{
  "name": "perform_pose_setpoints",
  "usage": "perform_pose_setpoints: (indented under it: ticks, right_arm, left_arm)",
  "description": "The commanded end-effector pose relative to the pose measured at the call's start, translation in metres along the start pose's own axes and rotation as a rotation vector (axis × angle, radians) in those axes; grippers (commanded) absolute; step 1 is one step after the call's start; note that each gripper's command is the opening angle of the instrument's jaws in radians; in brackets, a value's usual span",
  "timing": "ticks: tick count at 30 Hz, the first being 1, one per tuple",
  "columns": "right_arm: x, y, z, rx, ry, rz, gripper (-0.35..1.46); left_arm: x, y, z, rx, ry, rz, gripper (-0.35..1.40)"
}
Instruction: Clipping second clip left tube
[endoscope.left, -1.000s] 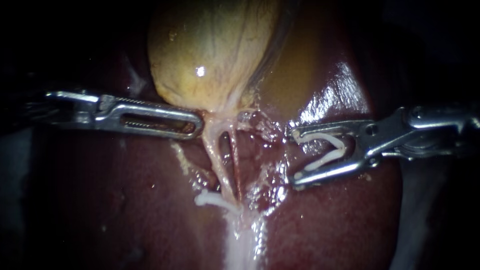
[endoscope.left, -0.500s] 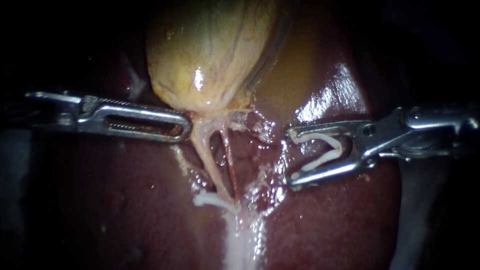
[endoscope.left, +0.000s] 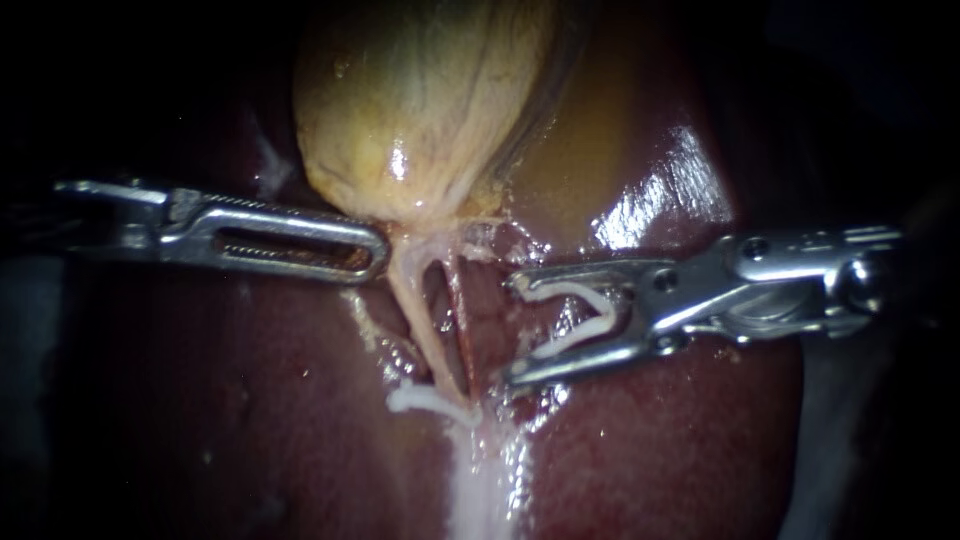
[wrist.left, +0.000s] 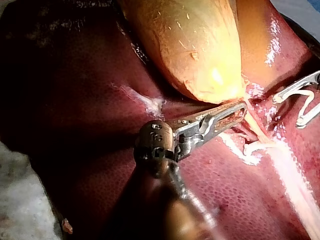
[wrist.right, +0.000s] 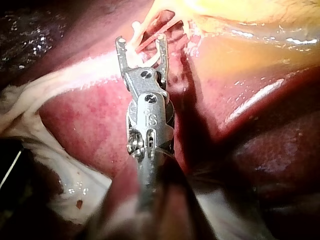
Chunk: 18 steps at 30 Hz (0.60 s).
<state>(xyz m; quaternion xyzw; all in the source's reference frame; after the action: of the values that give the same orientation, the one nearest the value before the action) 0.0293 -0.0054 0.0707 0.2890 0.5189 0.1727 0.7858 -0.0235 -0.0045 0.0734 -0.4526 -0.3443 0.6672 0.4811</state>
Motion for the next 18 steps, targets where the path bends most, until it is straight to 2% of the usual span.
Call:
perform_pose_setpoints:
  ticks: [1,8,18]
  right_arm:
    - [-0.0002,0.0,0.0005,0.004,-0.001,0.0,0.5]
    - [-0.0017,0.0001,0.0041,0.024,0.0,0.014,0.5]
    - [-0.0026,0.0002,0.0066,0.033,-0.012,0.021,0.5]
  left_arm:
    - [-0.0001,0.0,0.0001,0.001,0.0,-0.001,-0.35]
    - [0.0,0.0002,0.0003,0.002,0.001,-0.001,-0.35]
    - [0.0,0.0005,0.0006,0.004,0.002,-0.002,-0.35]
